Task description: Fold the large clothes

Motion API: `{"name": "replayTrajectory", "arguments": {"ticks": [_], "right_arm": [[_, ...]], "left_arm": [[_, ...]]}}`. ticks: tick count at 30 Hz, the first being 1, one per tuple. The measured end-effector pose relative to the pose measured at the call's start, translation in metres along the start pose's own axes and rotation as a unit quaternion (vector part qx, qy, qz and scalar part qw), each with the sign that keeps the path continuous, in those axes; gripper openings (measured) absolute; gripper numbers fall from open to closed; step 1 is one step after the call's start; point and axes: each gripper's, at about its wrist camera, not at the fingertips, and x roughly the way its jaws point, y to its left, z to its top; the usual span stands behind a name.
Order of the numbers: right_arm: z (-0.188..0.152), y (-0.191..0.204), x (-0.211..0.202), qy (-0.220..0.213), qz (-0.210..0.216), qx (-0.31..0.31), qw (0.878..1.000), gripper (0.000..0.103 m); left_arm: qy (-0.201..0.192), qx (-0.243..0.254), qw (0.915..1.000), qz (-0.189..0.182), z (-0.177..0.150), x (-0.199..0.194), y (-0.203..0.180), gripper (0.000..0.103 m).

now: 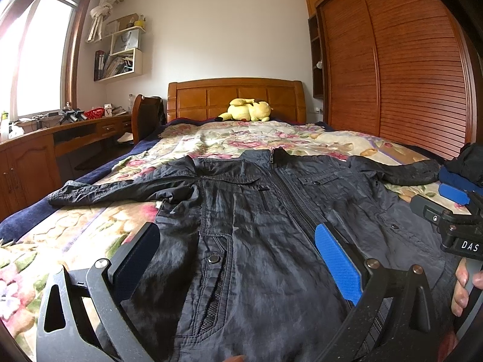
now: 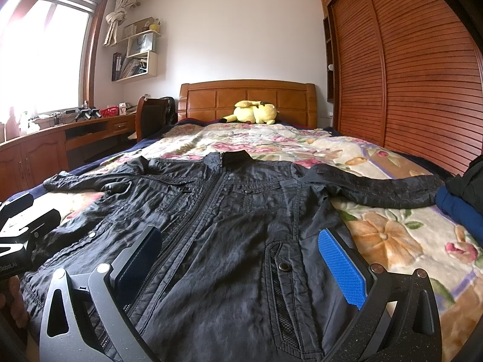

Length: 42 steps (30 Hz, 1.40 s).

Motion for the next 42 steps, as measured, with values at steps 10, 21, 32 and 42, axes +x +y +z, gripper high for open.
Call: {"name": "replayTrajectory", "arguments": {"ticks": [10,21,32,42], "right_arm": [[0.012,0.009,0.002,0.015,0.045,-0.003,0.999,0.103],[0.028,0.041,0.018,0.037,0.08,-0.029,0.996,0.103],[0.046,0.086,0.054,0.049,0.117,-0.055,0.99,0.103],[0.061,0.122,0.094,0.06,0.155,-0.09,0.982,0.103]], "left_arm": [[0.03,0.014,0.9993,0.015,0.016,-0.009,0.025,0.103],[0.049,-0.008,0.9982,0.034,0.02,-0.003,0.07,0.103],[0.08,-0.038,0.995,0.046,0.02,0.008,0.123,0.103],[0.132,-0.005,0.9858,0.104,0.017,0.045,0.186,0.103]]}}
